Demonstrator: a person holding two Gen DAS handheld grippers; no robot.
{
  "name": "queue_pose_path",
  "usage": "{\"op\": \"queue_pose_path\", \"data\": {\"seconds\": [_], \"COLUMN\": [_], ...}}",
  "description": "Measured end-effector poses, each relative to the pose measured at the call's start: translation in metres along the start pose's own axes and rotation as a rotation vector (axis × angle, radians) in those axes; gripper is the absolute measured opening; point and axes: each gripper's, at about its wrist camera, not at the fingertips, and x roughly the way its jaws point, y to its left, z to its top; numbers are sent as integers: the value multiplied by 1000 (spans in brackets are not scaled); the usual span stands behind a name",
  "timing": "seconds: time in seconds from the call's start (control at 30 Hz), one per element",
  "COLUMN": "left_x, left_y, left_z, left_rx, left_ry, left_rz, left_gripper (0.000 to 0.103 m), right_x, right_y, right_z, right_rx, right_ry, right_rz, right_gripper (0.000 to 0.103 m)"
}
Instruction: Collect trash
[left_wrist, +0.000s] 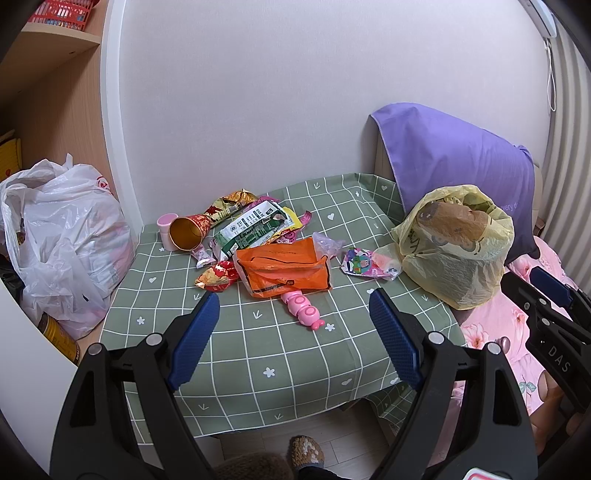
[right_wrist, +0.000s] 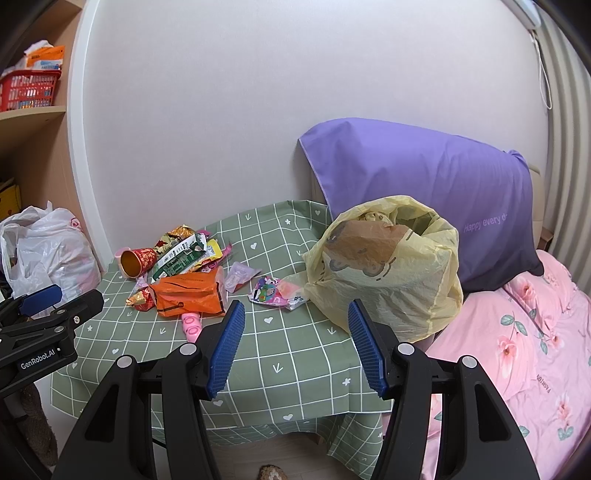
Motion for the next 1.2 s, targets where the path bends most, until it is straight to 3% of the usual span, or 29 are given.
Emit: {"op": "queue_pose_path", "data": {"seconds": [1.2], "left_x": [1], "left_y": [-2], "left_z": [1], "left_rx": [-2], "left_ry": [-4], "left_rz": [5], "left_gripper": [79], "right_x": [0], "right_y": [-2], "right_z": [-2], "right_rx": [0], "right_ry": [-7], "right_rz": [-1], "right_gripper": [55]}}
